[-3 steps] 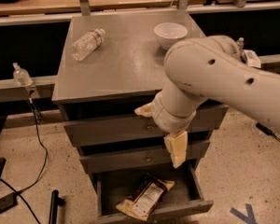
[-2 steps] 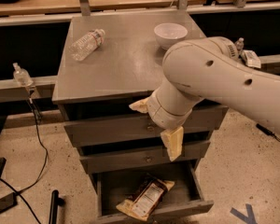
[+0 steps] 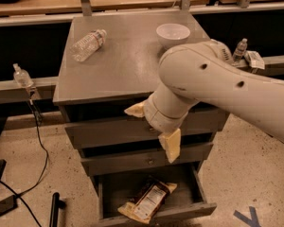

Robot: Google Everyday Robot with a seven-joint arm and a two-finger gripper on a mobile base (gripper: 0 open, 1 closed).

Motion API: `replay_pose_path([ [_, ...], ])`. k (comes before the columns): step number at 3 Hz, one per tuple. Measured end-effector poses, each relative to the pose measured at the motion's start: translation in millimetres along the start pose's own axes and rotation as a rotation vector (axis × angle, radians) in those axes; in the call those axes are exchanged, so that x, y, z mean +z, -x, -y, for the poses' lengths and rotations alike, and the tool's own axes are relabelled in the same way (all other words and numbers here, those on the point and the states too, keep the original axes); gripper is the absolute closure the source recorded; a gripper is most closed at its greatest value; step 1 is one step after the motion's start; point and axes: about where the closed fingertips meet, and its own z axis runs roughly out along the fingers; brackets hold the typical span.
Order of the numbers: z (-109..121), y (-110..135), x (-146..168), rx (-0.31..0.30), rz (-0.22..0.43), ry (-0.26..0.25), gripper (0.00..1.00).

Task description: Pick brown chip bag from bottom drawer and place on counter

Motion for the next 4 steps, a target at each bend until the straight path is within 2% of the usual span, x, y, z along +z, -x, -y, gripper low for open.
replay_pose_path([
  [1, 14.8, 38.2, 52.8, -0.146, 0.151, -0.078, 0.0],
  [2, 34.8, 76.2, 95.7, -0.367, 0.221, -0.163, 0.0],
  [3, 35.7, 76.0, 96.4, -0.449, 0.214, -0.176, 0.0],
  [4, 30.1, 71.9, 102.8, -0.45, 0.181, -0.101, 0.0],
])
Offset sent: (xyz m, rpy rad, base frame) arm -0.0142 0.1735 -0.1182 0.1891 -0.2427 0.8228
